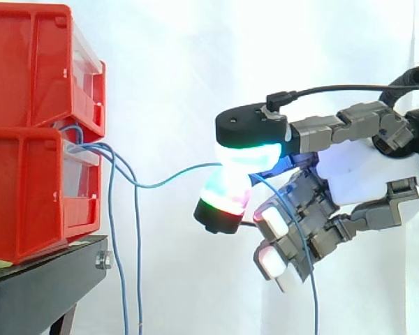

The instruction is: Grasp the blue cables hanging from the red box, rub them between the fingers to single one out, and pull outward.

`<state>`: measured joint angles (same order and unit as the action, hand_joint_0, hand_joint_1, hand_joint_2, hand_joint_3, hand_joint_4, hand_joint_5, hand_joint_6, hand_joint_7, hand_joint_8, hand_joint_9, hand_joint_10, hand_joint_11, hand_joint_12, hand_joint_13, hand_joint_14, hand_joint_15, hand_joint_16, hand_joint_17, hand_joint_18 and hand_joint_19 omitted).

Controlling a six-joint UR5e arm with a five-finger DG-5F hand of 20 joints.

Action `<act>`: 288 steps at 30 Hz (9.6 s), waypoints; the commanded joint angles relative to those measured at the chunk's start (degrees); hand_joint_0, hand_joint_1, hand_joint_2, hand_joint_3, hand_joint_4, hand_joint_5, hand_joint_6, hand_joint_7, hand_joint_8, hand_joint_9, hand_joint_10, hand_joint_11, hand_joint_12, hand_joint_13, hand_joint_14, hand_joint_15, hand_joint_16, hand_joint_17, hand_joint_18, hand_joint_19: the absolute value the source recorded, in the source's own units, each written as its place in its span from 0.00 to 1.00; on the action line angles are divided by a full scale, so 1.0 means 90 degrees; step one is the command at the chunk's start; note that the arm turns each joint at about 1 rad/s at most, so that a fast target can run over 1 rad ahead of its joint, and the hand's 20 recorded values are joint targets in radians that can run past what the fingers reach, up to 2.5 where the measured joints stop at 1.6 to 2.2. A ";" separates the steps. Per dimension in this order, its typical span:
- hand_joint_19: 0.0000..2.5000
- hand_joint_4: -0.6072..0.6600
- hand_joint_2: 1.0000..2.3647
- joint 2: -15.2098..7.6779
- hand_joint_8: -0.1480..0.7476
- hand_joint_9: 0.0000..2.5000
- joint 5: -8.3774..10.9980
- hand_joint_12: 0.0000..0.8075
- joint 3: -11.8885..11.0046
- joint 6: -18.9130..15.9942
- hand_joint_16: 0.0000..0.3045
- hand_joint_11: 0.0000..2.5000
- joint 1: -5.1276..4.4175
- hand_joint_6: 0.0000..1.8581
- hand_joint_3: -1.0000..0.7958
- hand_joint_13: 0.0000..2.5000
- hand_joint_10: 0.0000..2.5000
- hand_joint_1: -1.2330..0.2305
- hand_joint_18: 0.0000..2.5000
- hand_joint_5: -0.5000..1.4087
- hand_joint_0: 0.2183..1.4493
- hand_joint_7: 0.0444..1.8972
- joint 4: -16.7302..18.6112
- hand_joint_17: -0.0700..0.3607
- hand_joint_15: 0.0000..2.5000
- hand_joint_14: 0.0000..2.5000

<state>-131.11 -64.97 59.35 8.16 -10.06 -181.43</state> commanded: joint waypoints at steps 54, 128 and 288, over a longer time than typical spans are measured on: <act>0.22 0.58 0.01 -0.0002 0.51 0.44 -0.0007 0.49 -0.0276 0.0021 0.18 0.28 0.0161 0.48 0.50 0.39 0.01 0.31 0.34 0.19 0.31 0.50 -0.0544 0.44 0.24 0.01; 0.23 0.48 0.02 -0.0002 0.51 0.43 0.0002 0.47 -0.0354 0.0021 0.18 0.29 0.0151 0.49 0.55 0.39 0.01 0.29 0.34 0.18 0.33 0.56 -0.0583 0.45 0.24 0.01; 0.20 0.51 0.00 -0.0002 0.57 0.47 0.0041 0.54 0.0633 -0.0018 0.22 0.29 0.0063 0.49 0.58 0.42 0.01 0.31 0.37 0.19 0.33 0.59 0.0706 0.51 0.24 0.01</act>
<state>-131.16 -64.58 65.04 8.00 -9.49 -175.08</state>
